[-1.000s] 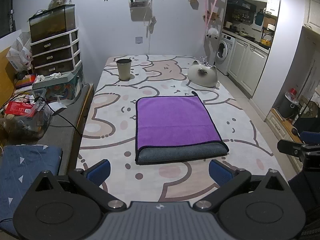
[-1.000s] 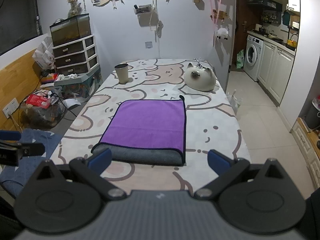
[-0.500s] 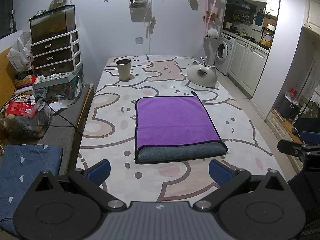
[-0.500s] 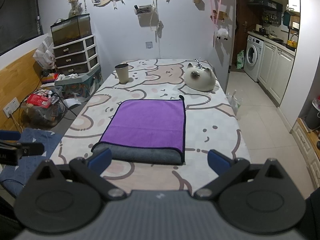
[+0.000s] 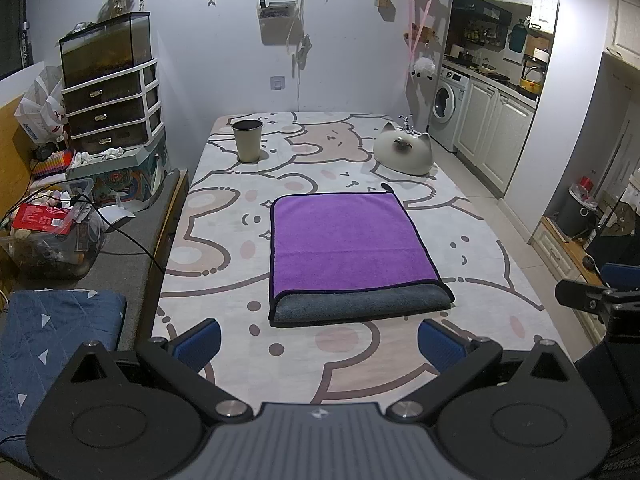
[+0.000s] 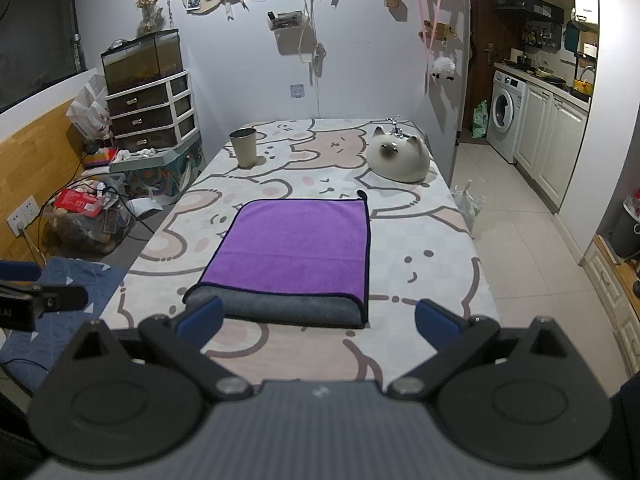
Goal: Fold towel
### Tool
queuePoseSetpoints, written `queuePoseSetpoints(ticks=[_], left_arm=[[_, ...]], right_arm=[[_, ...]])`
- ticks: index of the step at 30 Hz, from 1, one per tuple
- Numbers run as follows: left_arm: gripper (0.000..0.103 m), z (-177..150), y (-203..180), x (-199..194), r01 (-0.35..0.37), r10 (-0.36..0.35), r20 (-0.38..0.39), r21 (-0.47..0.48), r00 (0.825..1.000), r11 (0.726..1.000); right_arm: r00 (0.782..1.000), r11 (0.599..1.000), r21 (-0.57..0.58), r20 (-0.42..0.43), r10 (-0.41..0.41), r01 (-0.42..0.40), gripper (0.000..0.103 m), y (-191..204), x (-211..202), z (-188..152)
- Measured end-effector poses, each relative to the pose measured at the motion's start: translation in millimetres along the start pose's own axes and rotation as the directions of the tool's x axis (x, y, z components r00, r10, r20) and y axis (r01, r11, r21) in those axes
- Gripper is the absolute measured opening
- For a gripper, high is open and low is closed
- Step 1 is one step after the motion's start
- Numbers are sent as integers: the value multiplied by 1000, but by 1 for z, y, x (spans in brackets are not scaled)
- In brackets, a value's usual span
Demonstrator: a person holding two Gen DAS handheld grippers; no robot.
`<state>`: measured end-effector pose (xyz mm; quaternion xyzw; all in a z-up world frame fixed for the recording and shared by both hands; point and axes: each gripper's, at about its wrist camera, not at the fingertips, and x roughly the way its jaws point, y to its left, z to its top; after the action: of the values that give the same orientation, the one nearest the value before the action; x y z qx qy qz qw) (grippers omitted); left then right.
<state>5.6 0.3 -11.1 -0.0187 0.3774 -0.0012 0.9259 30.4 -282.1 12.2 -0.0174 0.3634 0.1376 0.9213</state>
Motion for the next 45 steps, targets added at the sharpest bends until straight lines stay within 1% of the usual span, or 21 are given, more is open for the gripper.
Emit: queuePoseSetpoints(ticks=[17, 22, 25, 33, 40, 45], left_arm=[[103, -3, -1, -1, 5, -5, -2, -4, 1000, 1000], [103, -7, 0, -6, 7, -7, 9, -22, 1000, 1000], [103, -8, 0, -4, -12, 13, 21, -14, 1000, 1000], [103, -7, 9, 23, -11, 11, 7, -19, 1000, 1000], [103, -9, 11, 50, -15, 15, -8, -1, 1000, 1000], [103, -11, 14, 73, -7, 7, -35, -2, 999, 1000]], right_arm=[[1000, 1000, 2, -4, 4, -4, 102, 0, -3, -2], [1000, 1000, 0, -12, 4, -4, 102, 0, 1, -2], [1000, 1000, 2, -15, 4, -4, 102, 0, 5, -2], [999, 1000, 0, -44, -7, 7, 102, -1, 26, -4], [998, 1000, 5, -67, -18, 18, 102, -8, 51, -9], [997, 1000, 4, -78, -18, 19, 102, -13, 72, -14]])
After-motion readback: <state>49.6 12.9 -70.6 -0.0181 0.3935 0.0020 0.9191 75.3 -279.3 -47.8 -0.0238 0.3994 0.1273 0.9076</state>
